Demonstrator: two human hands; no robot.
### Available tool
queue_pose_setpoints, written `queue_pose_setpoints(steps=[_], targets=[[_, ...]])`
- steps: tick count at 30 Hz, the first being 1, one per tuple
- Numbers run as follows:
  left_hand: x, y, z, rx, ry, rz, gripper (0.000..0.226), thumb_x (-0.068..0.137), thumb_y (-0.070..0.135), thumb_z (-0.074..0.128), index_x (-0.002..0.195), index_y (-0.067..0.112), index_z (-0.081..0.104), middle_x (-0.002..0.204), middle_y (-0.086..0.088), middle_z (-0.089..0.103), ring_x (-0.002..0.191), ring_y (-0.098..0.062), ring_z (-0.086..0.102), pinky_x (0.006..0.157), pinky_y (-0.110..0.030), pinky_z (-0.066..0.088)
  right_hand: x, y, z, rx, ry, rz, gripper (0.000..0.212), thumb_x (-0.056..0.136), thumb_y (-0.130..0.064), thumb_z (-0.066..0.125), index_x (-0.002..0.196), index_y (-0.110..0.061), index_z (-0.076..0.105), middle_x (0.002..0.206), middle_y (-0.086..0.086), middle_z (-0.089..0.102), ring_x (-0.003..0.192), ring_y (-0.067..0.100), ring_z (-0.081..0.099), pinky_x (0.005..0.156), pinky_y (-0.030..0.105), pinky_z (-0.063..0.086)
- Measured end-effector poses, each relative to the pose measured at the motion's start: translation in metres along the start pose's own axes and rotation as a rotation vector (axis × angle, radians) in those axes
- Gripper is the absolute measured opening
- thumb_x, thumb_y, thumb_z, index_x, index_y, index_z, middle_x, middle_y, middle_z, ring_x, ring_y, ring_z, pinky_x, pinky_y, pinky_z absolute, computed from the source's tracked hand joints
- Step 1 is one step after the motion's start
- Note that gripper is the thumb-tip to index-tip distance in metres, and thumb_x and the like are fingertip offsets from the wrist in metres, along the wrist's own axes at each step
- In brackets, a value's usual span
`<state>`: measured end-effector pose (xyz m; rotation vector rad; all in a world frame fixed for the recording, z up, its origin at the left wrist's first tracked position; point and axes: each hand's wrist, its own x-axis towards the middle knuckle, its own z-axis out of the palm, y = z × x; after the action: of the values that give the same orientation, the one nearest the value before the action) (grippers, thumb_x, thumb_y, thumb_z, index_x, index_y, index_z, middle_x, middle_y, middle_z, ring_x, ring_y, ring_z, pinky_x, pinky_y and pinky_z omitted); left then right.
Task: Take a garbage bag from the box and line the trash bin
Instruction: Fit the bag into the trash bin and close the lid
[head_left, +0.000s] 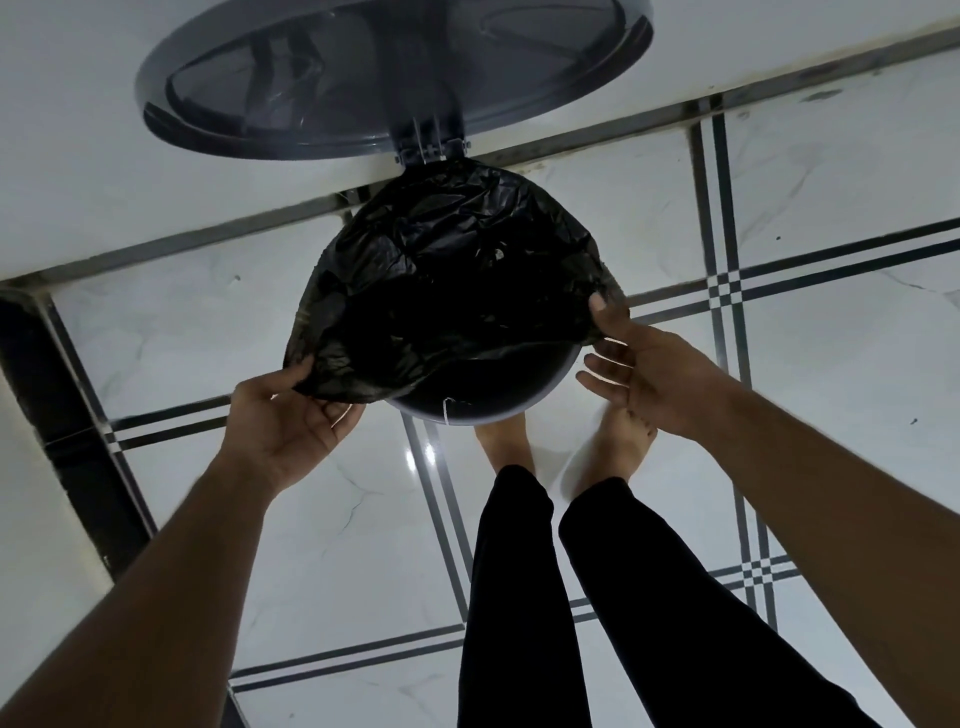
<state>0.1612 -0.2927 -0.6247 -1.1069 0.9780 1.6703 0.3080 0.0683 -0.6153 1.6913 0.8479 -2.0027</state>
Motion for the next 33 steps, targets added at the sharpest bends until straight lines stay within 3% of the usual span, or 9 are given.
queue_pose_setpoints(steps=[3, 7, 10, 12, 17, 21, 25, 30, 33], targets=[[-0.002, -0.008, -0.004, -0.037, 0.037, -0.014, 0.046, 0.1, 0.018, 0.061, 0.146, 0.016, 0.064, 0.144, -0.007, 0.067, 0.113, -0.025, 0.07, 0.106, -0.043, 0.055, 0.0, 0.003, -0.003, 0.005, 0.006, 0.002, 0.021, 0.096, -0.025, 0.085, 0.111, -0.012, 0.077, 0.092, 0.0, 0.077, 0.096, 0.019, 0.073, 0.076, 0.032, 0.067], [-0.004, -0.016, -0.004, -0.054, 0.028, -0.038, 0.022, 0.101, 0.018, 0.061, 0.115, 0.012, 0.076, 0.135, -0.007, 0.071, 0.12, -0.024, 0.07, 0.107, -0.045, 0.055, 0.006, 0.007, -0.006, 0.063, 0.082, -0.014, 0.013, 0.107, -0.021, 0.071, 0.113, -0.011, 0.076, 0.107, 0.005, 0.08, 0.103, 0.022, 0.077, 0.076, 0.036, 0.068], [-0.004, -0.023, 0.001, -0.046, 0.012, -0.011, 0.026, 0.104, 0.018, 0.055, 0.121, 0.014, 0.074, 0.14, -0.007, 0.071, 0.127, -0.025, 0.069, 0.113, -0.045, 0.052, 0.011, 0.008, -0.009, 0.136, 0.101, 0.016, 0.02, 0.113, -0.021, 0.061, 0.126, -0.011, 0.072, 0.109, 0.007, 0.08, 0.106, 0.024, 0.079, 0.077, 0.04, 0.068], [-0.003, -0.027, 0.005, -0.087, 0.027, -0.004, 0.031, 0.102, 0.016, 0.051, 0.126, 0.013, 0.069, 0.144, -0.009, 0.069, 0.131, -0.028, 0.068, 0.113, -0.044, 0.05, 0.011, 0.008, -0.01, 0.164, 0.08, 0.051, 0.019, 0.113, -0.02, 0.056, 0.121, -0.014, 0.072, 0.105, 0.005, 0.081, 0.103, 0.023, 0.08, 0.08, 0.042, 0.067], [-0.003, -0.038, 0.011, -0.21, 0.084, -0.028, 0.025, 0.087, 0.014, 0.051, 0.107, 0.01, 0.064, 0.133, -0.009, 0.073, 0.117, -0.032, 0.073, 0.109, -0.041, 0.051, 0.012, 0.009, -0.006, 0.208, 0.096, 0.094, 0.018, 0.102, -0.009, 0.057, 0.112, -0.011, 0.071, 0.104, 0.009, 0.078, 0.097, 0.025, 0.079, 0.083, 0.044, 0.067], [0.007, -0.048, 0.012, -0.146, 0.174, -0.045, 0.029, 0.082, 0.007, 0.045, 0.1, 0.005, 0.068, 0.122, -0.011, 0.077, 0.114, -0.031, 0.074, 0.109, -0.038, 0.051, 0.013, 0.013, 0.002, 0.184, 0.143, 0.121, 0.017, 0.097, -0.017, 0.056, 0.108, -0.012, 0.067, 0.103, 0.008, 0.071, 0.099, 0.027, 0.069, 0.091, 0.043, 0.061], [0.019, -0.057, 0.015, 0.072, 0.314, -0.025, 0.019, 0.077, -0.002, 0.05, 0.084, 0.007, 0.065, 0.082, -0.008, 0.071, 0.071, -0.021, 0.07, 0.075, -0.03, 0.06, 0.02, 0.018, 0.015, 0.083, 0.199, 0.123, 0.02, 0.1, -0.011, 0.05, 0.102, -0.012, 0.069, 0.089, 0.006, 0.073, 0.091, 0.024, 0.069, 0.086, 0.04, 0.06], [0.033, -0.066, 0.004, 0.268, 0.372, -0.036, 0.014, 0.099, 0.0, 0.055, 0.096, 0.006, 0.066, 0.081, -0.008, 0.065, 0.073, -0.017, 0.06, 0.073, -0.028, 0.054, 0.035, 0.019, 0.018, -0.032, 0.251, 0.135, 0.021, 0.104, -0.006, 0.052, 0.098, -0.015, 0.07, 0.086, 0.001, 0.068, 0.078, 0.017, 0.066, 0.075, 0.034, 0.059], [0.042, -0.07, -0.007, 0.504, 0.423, -0.057, 0.008, 0.104, 0.009, 0.065, 0.111, 0.005, 0.067, 0.096, -0.006, 0.07, 0.083, -0.017, 0.066, 0.073, -0.029, 0.058, 0.046, 0.021, 0.017, -0.21, 0.296, 0.122, 0.009, 0.108, -0.021, 0.064, 0.102, -0.019, 0.069, 0.094, -0.003, 0.067, 0.085, 0.014, 0.067, 0.069, 0.03, 0.057]])
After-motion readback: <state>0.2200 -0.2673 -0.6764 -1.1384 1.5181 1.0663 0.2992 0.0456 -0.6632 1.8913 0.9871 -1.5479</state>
